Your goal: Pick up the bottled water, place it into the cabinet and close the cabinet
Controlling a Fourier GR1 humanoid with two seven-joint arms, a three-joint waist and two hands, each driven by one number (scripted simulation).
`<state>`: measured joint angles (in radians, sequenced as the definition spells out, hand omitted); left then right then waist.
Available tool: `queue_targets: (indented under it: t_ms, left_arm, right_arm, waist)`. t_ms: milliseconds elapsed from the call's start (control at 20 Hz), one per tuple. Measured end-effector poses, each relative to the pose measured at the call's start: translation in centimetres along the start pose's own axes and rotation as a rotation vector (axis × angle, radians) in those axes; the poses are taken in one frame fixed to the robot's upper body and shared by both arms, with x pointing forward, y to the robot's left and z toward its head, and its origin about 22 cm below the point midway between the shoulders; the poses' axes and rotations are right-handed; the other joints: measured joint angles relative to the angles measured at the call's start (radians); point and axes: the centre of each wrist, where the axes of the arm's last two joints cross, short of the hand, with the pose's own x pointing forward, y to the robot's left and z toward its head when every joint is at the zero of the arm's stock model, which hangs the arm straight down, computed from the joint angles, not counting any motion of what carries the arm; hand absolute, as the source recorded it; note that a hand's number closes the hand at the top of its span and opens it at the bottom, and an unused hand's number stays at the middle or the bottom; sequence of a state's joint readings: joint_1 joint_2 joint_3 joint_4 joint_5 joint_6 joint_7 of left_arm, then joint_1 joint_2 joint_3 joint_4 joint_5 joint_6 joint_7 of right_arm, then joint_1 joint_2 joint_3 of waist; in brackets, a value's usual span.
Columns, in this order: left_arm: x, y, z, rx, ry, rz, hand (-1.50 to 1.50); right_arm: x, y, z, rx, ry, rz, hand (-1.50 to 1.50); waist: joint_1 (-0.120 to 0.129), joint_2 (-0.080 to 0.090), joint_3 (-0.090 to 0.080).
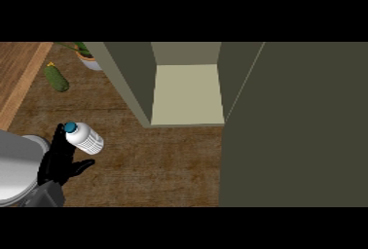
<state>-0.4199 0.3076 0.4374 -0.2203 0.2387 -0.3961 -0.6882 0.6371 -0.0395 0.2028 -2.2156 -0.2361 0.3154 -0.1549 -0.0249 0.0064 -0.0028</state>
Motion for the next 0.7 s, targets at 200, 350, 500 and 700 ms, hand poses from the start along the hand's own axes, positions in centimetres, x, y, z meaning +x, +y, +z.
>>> queue_targets:
  t_ms: [200,350,500,700]
  left_arm:
    - [-0.4,-0.4,0.0,-0.008,0.012,0.04,-1.5]
    - [-0.1,-0.3,-0.2,-0.024,0.027,0.077,-1.5]
    - [-0.5,-1.1,-0.4,-0.047,0.046,0.106,-1.5]
    - [-1.0,-2.0,-0.6,-0.068,0.052,0.142,-1.5]
  right_arm:
    - [-0.4,-0.2,0.0,-0.004,0.006,-0.001,-1.5]
    - [-0.5,-0.2,0.0,-0.005,0.006,0.0,-1.5]
    - [-0.5,0.2,-0.3,-0.001,0.001,-0.011,-1.5]
    - [-0.8,0.1,-0.2,0.002,0.008,-0.015,-1.5]
  waist:
    - [-0.003,0.002,-0.001]
    - [-0.004,0.002,-0.001]
    - [-0.003,0.003,-0.001]
    - [-0.004,0.002,0.0]
